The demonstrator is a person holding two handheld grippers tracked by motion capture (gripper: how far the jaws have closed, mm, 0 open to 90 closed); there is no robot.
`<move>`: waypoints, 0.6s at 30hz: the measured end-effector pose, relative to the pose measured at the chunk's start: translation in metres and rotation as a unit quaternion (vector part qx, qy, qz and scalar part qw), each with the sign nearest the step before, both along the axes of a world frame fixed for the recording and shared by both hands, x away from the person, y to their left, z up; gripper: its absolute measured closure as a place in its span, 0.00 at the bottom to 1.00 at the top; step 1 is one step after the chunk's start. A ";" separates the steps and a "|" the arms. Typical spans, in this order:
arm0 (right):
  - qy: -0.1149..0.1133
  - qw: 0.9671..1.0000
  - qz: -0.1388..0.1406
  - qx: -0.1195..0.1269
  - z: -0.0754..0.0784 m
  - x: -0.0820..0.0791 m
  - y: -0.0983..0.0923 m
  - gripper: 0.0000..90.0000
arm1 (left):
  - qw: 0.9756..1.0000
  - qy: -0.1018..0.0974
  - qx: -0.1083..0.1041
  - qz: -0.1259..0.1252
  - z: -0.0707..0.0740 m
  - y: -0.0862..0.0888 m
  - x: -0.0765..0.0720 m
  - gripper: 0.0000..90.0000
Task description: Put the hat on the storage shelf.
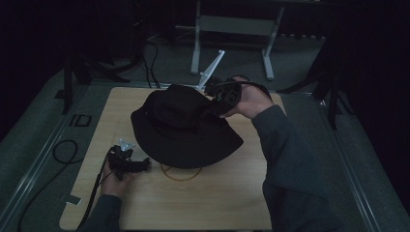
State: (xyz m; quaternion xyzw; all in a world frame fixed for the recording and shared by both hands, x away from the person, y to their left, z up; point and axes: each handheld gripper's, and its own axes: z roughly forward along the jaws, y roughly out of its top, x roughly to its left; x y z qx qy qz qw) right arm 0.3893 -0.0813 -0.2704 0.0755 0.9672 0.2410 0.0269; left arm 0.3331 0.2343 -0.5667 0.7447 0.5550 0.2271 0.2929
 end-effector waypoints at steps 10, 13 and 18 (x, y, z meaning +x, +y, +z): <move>0.003 1.000 -0.002 -0.008 -0.004 0.001 0.004 0.92 | 1.000 0.000 0.000 0.006 0.000 0.003 0.000 0.02; 0.004 1.000 -0.003 -0.010 -0.006 0.002 0.005 0.91 | 1.000 0.001 0.000 0.006 0.000 0.003 0.000 0.02; 0.006 1.000 -0.004 -0.013 -0.008 0.003 0.008 0.90 | 1.000 0.001 0.001 0.006 0.000 0.004 -0.001 0.02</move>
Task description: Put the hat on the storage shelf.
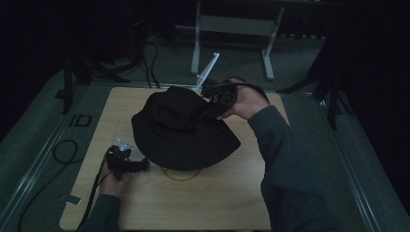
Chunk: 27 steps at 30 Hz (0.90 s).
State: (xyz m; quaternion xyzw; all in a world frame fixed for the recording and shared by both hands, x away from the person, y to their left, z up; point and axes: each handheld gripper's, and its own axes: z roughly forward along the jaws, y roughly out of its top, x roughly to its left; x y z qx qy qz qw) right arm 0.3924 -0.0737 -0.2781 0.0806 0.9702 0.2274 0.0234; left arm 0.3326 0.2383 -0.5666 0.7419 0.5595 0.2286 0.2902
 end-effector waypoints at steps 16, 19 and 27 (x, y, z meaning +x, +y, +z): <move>-0.002 1.000 -0.011 -0.005 -0.005 0.003 0.005 0.85 | 1.000 0.001 0.000 0.002 0.000 0.001 0.000 0.02; 0.001 1.000 -0.011 -0.005 -0.007 0.003 0.006 0.84 | 1.000 0.001 0.000 0.002 0.000 0.001 0.000 0.02; 0.003 1.000 -0.011 -0.008 -0.008 0.003 0.006 0.81 | 1.000 0.000 -0.001 0.001 0.000 0.001 0.000 0.02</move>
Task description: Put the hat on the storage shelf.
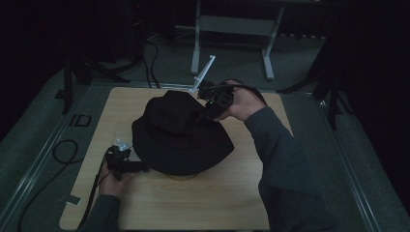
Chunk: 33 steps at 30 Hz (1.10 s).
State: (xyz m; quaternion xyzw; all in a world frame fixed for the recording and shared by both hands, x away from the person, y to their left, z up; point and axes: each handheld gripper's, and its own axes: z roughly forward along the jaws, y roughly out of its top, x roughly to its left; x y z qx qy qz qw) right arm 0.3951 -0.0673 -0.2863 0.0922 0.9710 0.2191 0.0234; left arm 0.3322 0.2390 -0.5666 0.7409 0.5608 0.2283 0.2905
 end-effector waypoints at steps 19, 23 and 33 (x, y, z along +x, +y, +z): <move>0.003 1.000 -0.030 -0.004 0.000 0.004 -0.001 0.51 | 1.000 0.001 0.000 0.000 0.000 0.000 0.000 0.02; 0.003 0.999 -0.043 -0.007 -0.001 0.004 -0.001 0.43 | 1.000 0.001 0.000 0.000 0.000 0.000 0.000 0.02; 0.019 0.998 -0.062 -0.016 0.003 0.003 -0.008 0.26 | 1.000 0.000 0.000 0.001 0.000 0.000 0.000 0.02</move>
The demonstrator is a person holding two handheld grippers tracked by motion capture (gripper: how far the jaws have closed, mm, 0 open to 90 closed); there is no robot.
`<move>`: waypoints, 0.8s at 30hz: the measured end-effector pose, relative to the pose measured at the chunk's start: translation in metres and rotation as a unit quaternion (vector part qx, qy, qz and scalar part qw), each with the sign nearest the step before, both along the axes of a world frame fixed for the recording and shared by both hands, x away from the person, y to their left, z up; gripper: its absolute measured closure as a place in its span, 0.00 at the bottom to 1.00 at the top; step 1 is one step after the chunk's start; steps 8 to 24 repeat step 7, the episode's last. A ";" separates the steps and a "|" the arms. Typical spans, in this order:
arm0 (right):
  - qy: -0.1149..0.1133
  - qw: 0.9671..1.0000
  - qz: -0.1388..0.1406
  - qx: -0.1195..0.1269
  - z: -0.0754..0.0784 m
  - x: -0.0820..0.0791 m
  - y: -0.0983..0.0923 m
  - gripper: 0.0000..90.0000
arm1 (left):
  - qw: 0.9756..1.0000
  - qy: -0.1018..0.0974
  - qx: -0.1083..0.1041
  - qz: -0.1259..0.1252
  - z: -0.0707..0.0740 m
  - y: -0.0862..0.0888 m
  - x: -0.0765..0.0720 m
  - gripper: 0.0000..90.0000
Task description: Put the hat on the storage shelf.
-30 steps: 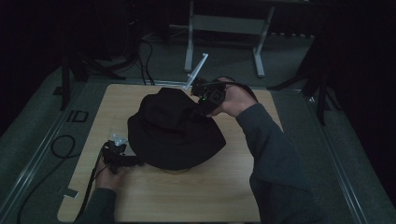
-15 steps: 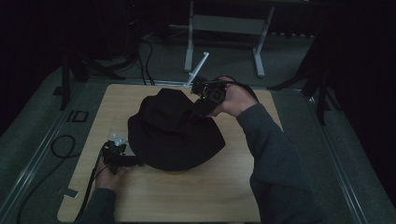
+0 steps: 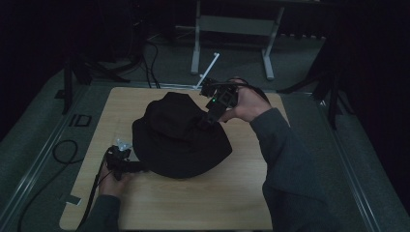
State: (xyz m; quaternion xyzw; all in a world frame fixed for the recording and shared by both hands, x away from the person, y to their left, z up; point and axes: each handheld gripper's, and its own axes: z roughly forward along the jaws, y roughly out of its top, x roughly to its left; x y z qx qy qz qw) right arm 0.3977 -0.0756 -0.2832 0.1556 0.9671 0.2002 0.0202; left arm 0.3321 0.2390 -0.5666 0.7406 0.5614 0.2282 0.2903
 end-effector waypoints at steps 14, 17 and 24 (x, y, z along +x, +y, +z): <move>-0.009 1.000 0.012 0.006 0.009 -0.010 -0.011 0.21 | 1.000 0.000 0.000 0.000 0.000 0.000 0.000 0.02; -0.009 1.000 0.012 0.006 0.009 -0.010 -0.011 0.21 | 1.000 0.000 0.000 0.000 0.000 0.000 0.000 0.02; -0.009 1.000 0.012 0.006 0.009 -0.010 -0.011 0.21 | 1.000 0.000 0.000 0.000 0.000 0.000 0.000 0.02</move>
